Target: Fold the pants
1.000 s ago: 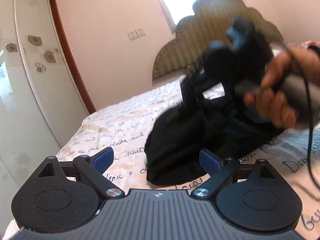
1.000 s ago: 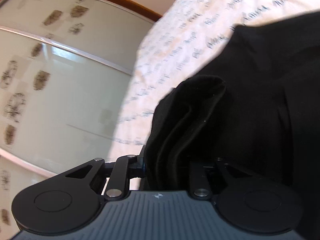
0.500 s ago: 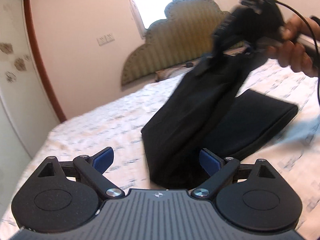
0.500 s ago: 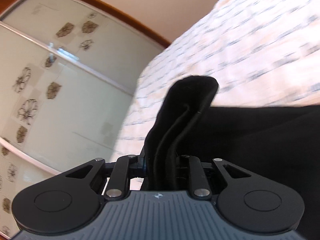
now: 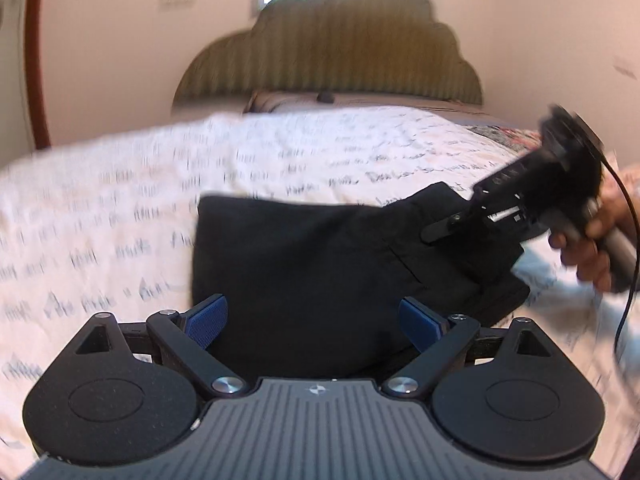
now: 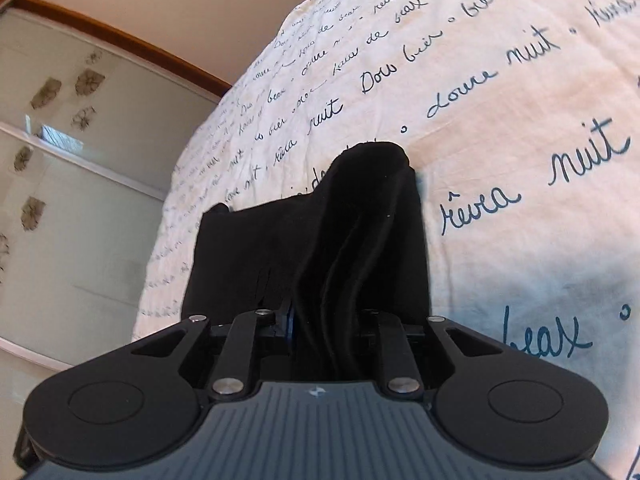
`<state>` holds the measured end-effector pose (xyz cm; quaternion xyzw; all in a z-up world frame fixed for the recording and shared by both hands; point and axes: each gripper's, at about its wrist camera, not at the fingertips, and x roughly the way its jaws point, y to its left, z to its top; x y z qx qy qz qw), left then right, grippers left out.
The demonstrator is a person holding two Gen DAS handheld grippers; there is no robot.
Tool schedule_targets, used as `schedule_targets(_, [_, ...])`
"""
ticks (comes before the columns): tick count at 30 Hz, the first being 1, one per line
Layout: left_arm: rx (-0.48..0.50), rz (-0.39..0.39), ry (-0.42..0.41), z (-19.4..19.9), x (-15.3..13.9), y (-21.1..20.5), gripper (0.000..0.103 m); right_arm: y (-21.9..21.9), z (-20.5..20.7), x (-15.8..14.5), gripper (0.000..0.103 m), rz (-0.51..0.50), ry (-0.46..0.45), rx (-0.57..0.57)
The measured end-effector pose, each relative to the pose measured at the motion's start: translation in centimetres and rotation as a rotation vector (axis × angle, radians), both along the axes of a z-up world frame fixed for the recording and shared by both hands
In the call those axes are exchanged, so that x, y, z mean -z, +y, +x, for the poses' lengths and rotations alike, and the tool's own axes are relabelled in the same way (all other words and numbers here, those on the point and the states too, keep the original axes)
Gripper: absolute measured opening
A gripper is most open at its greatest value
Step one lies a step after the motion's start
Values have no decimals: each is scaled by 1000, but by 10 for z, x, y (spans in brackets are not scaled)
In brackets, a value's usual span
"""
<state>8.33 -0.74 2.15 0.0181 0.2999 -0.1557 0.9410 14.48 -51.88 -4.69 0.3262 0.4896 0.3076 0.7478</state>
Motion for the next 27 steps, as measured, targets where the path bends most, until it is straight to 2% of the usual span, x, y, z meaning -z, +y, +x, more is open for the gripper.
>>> schedule_targets(2, [-3,-33,16,6,-3,3,94,-8,1,3,22,36,33,8])
schedule_targets(5, [1,-13,-8,11,-12,2,94,-29,3,-4,24,71,48,75])
schedule_targets(8, [18,-18,-43,19,-18,-4,94,-50,-8,-31,25,64,-44,227])
schedule_targets(11, [50,-35,-68,47,-28,-16,94,-28,-21,-51,31,79,-144,215])
schedule_targets(14, [60,-46,-64,87,-30,-30,95,1,-22,-58,55,129,-194,222])
schedule_targets(16, [41,-4,25,120,-15,-39,94,14,-24,-65,55,59,-263,320])
schedule_targets(17, [24,7,89,134,-5,-41,91,15,-24,-65,60,49,-280,346])
schedule_targets(19, [-30,-8,202,154,18,-37,91,18,-26,-61,64,69,-272,379])
schedule_targets(20, [-42,-26,232,158,28,-34,94,18,-30,-60,64,72,-270,407])
schedule_targets(23, [-32,-54,182,151,37,-30,102,4,-47,-63,64,-17,-365,482])
schedule_targets(24, [-29,-40,171,148,38,-32,103,2,-47,-62,69,-35,-363,475])
schedule_targets(27, [-32,-14,141,144,42,-36,103,-6,-48,-54,71,-8,-306,450])
